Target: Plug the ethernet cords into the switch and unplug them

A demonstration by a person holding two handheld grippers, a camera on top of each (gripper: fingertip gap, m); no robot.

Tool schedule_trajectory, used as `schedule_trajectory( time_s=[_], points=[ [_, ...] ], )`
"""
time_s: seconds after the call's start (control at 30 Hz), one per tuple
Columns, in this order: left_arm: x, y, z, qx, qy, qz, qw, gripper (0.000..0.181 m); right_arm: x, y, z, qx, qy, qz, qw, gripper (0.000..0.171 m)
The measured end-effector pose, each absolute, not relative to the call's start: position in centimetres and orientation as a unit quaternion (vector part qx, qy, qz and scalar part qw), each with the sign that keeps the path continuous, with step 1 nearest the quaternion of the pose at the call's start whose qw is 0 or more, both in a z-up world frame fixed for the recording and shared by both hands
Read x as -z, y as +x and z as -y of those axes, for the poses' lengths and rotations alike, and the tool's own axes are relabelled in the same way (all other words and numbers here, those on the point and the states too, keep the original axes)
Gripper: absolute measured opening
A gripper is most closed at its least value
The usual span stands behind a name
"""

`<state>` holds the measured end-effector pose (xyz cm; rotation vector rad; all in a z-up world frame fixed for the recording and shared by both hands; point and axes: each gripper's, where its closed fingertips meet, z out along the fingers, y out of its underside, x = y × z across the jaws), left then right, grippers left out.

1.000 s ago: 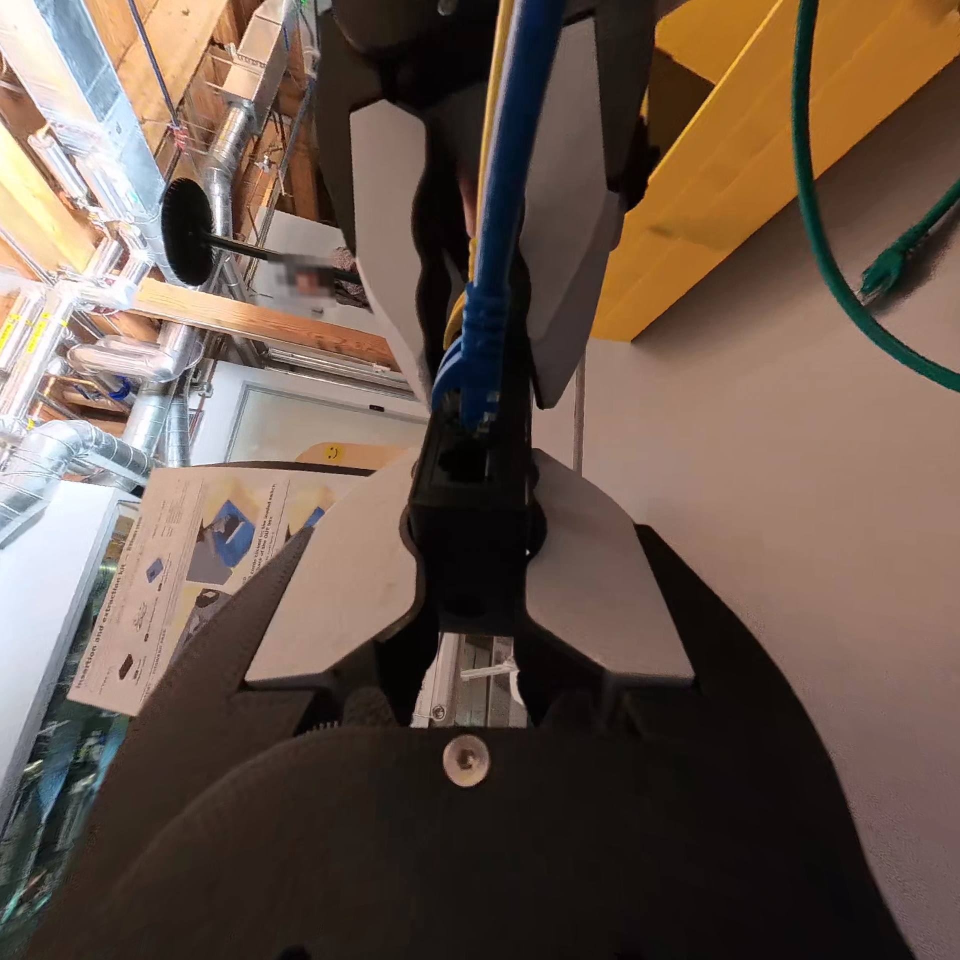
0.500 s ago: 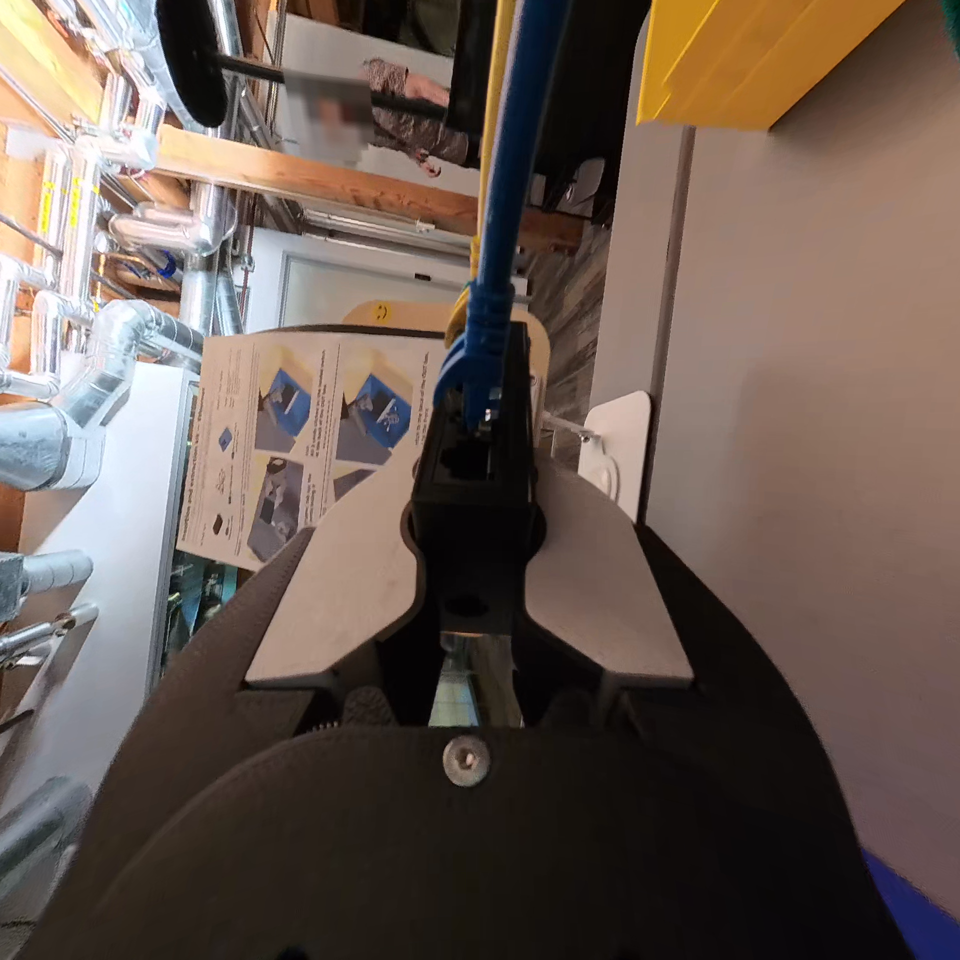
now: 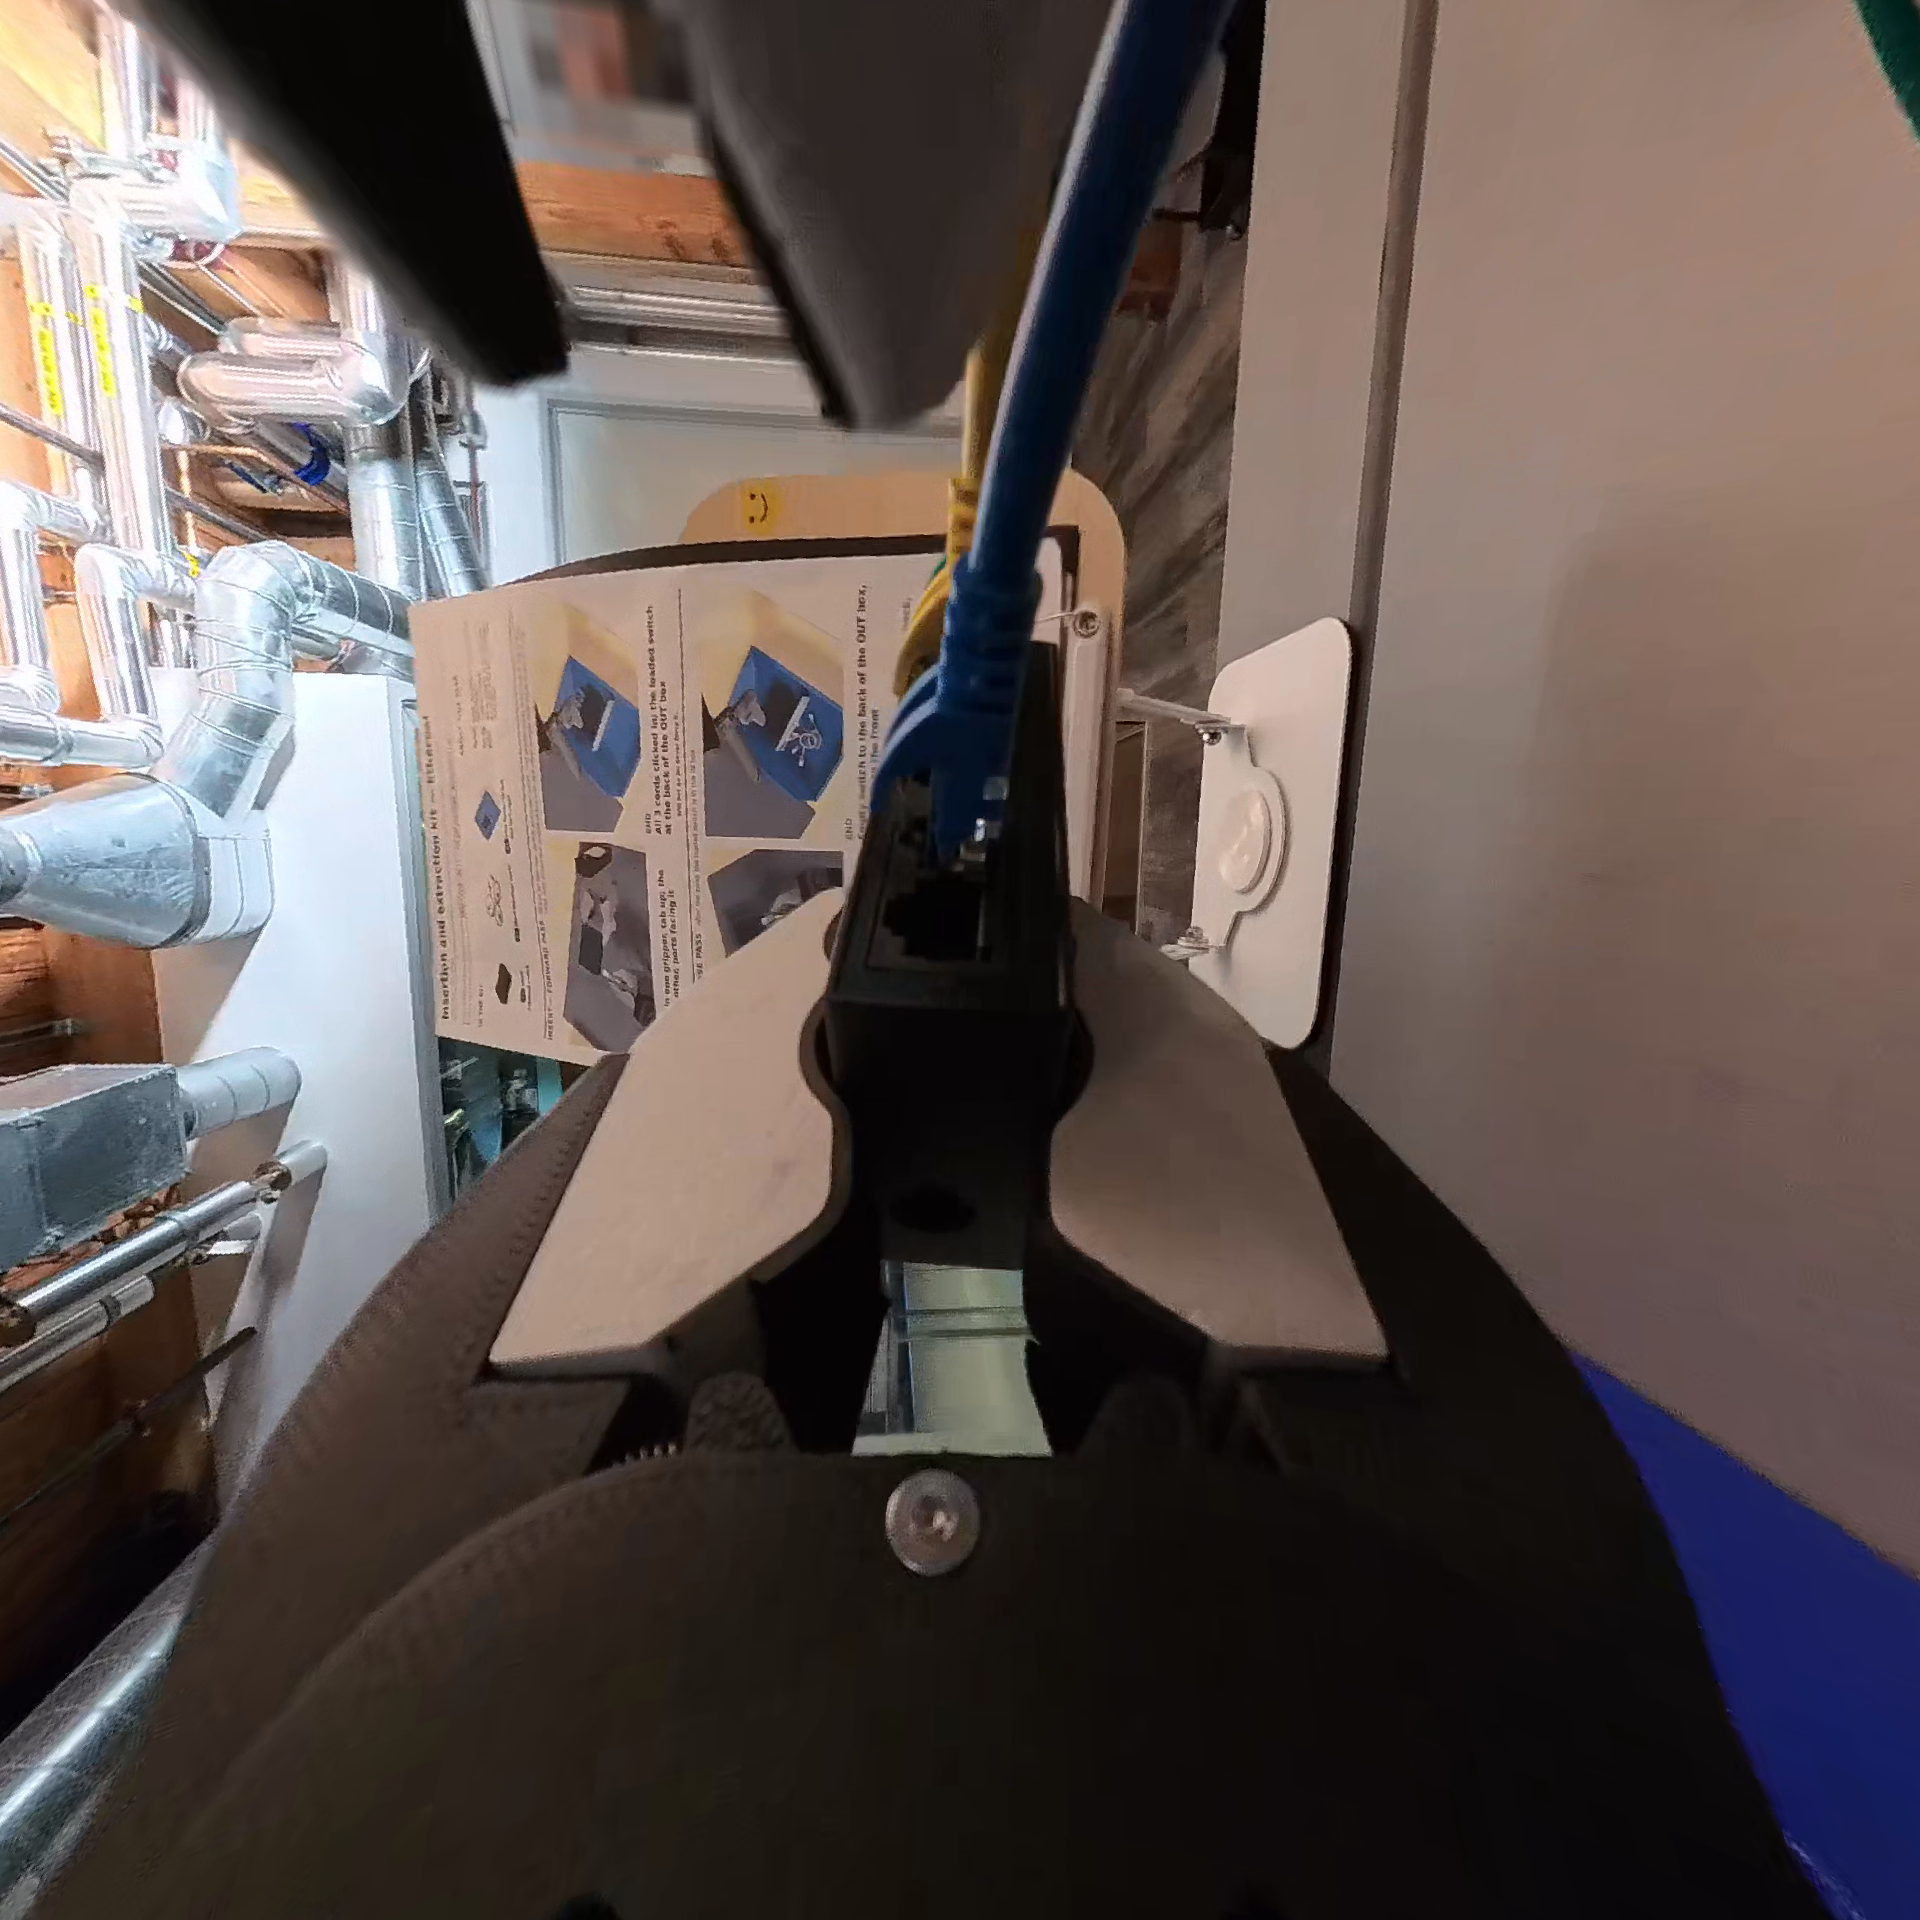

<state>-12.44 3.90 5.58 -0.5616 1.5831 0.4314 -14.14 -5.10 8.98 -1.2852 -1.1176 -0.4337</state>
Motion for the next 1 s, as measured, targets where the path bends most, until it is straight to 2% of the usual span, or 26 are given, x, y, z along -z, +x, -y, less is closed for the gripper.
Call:
schedule_trajectory(
  time_s=[0.13,0.3,0.47,0.53,0.6,0.73,0.93,1.0],
  points=[
    [-4.6,-11.8,-3.8,-0.196,-0.242,-0.707,0.634,0.031,-8.4,-14.0,4.8,0.199,-0.582,0.488,0.619,0.026],
    [-4.1,-11.4,-3.4,-0.205,-0.228,-0.713,0.63,0.031,-7.0,-14.7,5.5,0.141,-0.606,0.515,0.59,0.022],
    [-3.2,-11.1,-3.5,-0.213,-0.236,-0.722,0.615,0.029,-6.1,-13.7,5.1,0.203,-0.631,0.512,0.546,0.025],
    [-3.1,-11.2,-4.0,-0.216,-0.248,-0.72,0.611,0.03,-6.2,-14.1,6.2,0.175,-0.649,0.511,0.536,0.026],
    [-3.1,-11.4,-4.3,-0.213,-0.259,-0.718,0.61,0.03,-6.2,-14.3,6.6,0.15,-0.665,0.501,0.533,0.031],
    [-3.2,-11.4,-4.1,-0.203,-0.275,-0.718,0.606,0.03,-5.0,-12.9,4.3,0.239,-0.666,0.49,0.509,0.044],
    [-3.6,-11.0,-2.6,-0.173,-0.271,-0.722,0.613,0.03,-5.7,-12.3,2.3,0.368,-0.57,0.506,0.533,0.021],
    [-4.0,-11.1,-2.5,-0.168,-0.27,-0.719,0.618,0.03,-6.2,-12.6,2.5,0.385,-0.541,0.513,0.544,0.019]
  ],
)
